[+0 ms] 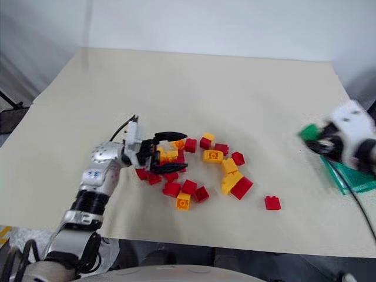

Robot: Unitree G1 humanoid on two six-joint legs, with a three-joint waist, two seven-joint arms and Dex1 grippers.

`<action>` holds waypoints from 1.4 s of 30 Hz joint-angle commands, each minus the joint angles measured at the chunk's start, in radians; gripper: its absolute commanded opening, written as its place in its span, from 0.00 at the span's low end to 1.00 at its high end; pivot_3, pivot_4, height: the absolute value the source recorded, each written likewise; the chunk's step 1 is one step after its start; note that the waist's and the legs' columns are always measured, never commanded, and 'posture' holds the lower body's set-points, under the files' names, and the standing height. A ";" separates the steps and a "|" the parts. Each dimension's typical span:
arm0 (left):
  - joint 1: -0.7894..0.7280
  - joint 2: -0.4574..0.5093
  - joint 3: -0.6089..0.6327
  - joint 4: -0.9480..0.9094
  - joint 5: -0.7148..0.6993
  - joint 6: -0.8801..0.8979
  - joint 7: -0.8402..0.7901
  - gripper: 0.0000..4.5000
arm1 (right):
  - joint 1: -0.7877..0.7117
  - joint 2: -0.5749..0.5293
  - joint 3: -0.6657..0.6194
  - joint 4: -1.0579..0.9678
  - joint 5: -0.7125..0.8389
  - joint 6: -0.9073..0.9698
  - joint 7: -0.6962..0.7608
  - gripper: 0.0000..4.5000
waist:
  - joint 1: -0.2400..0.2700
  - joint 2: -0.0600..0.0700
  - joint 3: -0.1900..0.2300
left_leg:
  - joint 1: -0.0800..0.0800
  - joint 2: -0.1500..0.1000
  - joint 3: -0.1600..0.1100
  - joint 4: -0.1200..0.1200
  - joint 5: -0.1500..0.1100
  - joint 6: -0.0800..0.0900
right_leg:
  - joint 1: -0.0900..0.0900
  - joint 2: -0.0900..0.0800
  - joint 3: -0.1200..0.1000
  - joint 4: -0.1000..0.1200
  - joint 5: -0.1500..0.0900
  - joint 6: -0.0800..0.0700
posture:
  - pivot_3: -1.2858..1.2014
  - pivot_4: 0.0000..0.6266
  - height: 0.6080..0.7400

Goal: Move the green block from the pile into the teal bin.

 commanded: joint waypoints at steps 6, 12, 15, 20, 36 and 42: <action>-0.105 -0.070 -0.027 0.107 0.033 -0.065 -0.031 1.00 | 0.052 -0.078 -0.106 0.187 -0.091 -0.030 -0.138 0.34 | -0.015 -0.001 0.000 | 0.011 0.000 0.010 -0.001 0.000 0.001 | 0.004 0.001 0.011 -0.001 0.001 0.002 | 0.52 0.24 1.00; -0.112 -0.085 -0.045 0.116 0.084 -0.062 0.022 1.00 | -0.015 -0.035 -0.014 0.306 -0.084 -0.117 -0.202 0.60 | -0.029 -0.001 0.000 | 0.012 -0.001 0.010 -0.001 0.001 0.002 | 0.005 0.001 0.013 -0.001 0.002 0.004 | 0.52 0.24 1.00; -0.112 -0.081 -0.047 0.104 0.098 -0.052 0.045 1.00 | -0.034 -0.043 0.005 0.342 -0.087 -0.145 -0.223 0.81 | -0.030 0.000 0.000 | 0.011 -0.001 0.010 -0.001 0.001 0.002 | 0.005 0.001 0.014 -0.002 0.003 0.005 | 0.52 0.24 1.00; -0.104 -0.059 -0.042 0.082 0.105 0.024 0.095 1.00 | -0.045 -0.073 0.021 0.335 -0.072 -0.165 -0.200 0.99 | -0.031 0.000 0.000 | 0.011 -0.002 0.010 -0.001 0.001 0.002 | 0.005 0.000 0.014 -0.002 0.003 0.005 | 0.52 0.24 1.00; 0.180 0.341 0.217 -0.185 -0.012 0.315 0.168 1.00 | 0.032 0.103 0.167 -0.034 0.291 -0.408 0.235 0.99 | -0.030 0.000 0.000 | 0.010 0.002 0.008 -0.002 -0.001 0.002 | 0.005 0.001 0.012 0.000 0.003 0.005 | 0.52 0.24 1.00; 0.359 0.433 0.354 -0.128 -0.053 0.265 0.118 1.00 | 0.059 0.136 0.213 0.099 0.290 -0.618 0.377 0.99 | -0.032 0.000 0.001 | 0.011 0.004 0.007 -0.002 -0.003 0.003 | 0.007 -0.001 0.011 -0.005 0.003 0.005 | 0.52 0.24 1.00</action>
